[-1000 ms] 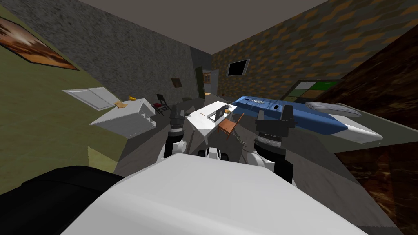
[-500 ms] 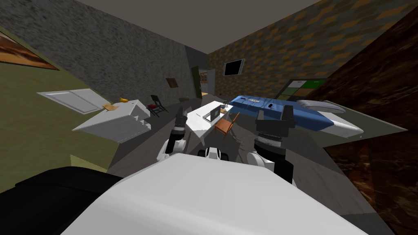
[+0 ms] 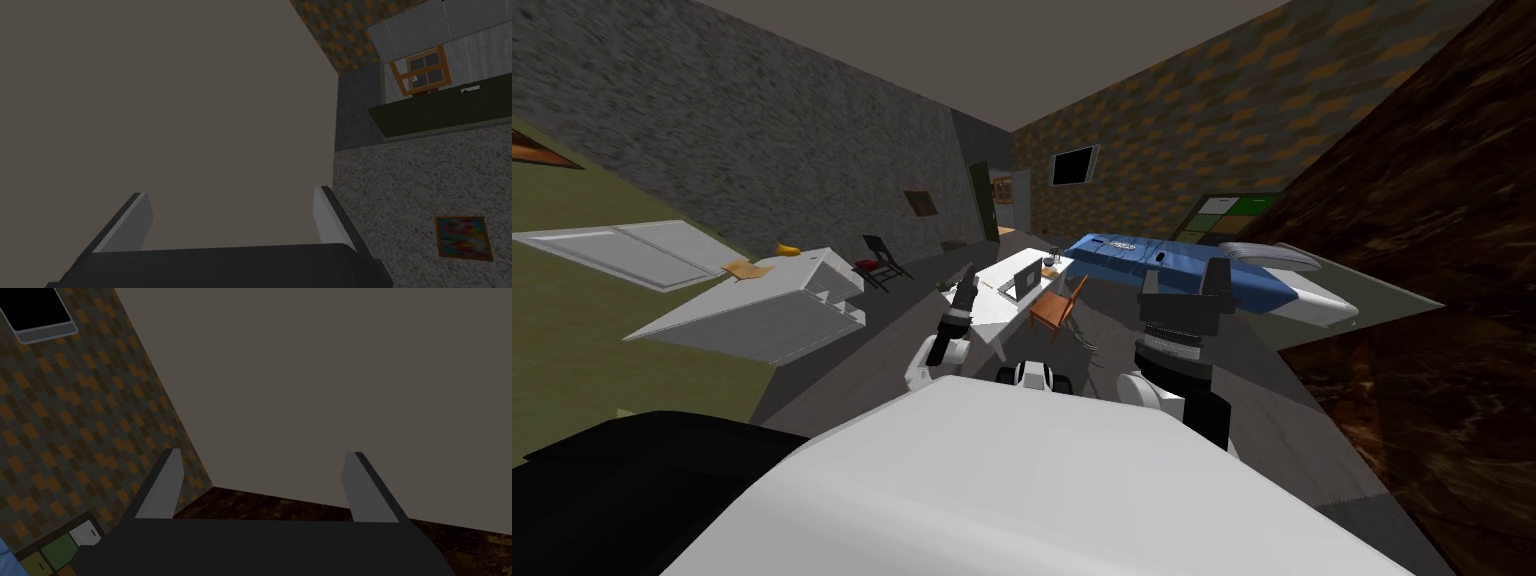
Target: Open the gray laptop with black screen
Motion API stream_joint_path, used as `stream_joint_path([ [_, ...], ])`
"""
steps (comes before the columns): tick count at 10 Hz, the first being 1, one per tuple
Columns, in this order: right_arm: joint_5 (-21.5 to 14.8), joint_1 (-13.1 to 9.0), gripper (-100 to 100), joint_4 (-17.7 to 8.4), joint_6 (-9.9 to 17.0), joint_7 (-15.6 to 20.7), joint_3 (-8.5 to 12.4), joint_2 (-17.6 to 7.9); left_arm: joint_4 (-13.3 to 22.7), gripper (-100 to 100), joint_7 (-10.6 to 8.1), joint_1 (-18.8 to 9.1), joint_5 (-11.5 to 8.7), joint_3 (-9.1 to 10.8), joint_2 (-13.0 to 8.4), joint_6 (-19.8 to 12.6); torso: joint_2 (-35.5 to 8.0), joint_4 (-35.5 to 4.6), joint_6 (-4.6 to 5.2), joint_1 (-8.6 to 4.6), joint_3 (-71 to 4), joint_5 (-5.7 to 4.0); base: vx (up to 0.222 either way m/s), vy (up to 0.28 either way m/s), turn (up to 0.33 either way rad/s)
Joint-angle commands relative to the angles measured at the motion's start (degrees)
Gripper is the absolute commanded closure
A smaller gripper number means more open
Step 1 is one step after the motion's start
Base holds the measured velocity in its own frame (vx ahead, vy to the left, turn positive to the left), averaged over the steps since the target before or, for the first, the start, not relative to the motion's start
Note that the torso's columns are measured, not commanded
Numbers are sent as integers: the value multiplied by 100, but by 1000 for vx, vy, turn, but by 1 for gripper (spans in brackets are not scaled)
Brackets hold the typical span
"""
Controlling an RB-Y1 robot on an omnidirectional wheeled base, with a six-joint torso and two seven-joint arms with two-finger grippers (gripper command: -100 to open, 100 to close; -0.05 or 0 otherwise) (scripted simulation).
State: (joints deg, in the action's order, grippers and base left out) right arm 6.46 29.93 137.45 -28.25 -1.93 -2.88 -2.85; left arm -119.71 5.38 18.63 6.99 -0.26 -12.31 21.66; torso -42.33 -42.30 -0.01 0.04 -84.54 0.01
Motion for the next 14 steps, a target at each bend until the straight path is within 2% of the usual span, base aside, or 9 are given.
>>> stream_joint_path([
  [1, 0, 0, 0, 0, 0, 0, 0, 0, 284, -100, 63, -134, 145, -45, -163, -95, 5, 1, 1, 3, -3, 1, 68, -90, -88],
  [11, 0, 0, 0, 0, 0, 0, 1, -1, 1313, -100, 301, -605, 514, -202, -531, -406, 7, 2, 2, 1, -4, 1, 59, -54, -56],
  [14, 0, 1, 0, 0, 0, 0, 1, -1, 1741, -100, 400, -738, 607, -252, -664, -534, 9, 3, 0, -5, -6, -1, 86, -25, -47],
])
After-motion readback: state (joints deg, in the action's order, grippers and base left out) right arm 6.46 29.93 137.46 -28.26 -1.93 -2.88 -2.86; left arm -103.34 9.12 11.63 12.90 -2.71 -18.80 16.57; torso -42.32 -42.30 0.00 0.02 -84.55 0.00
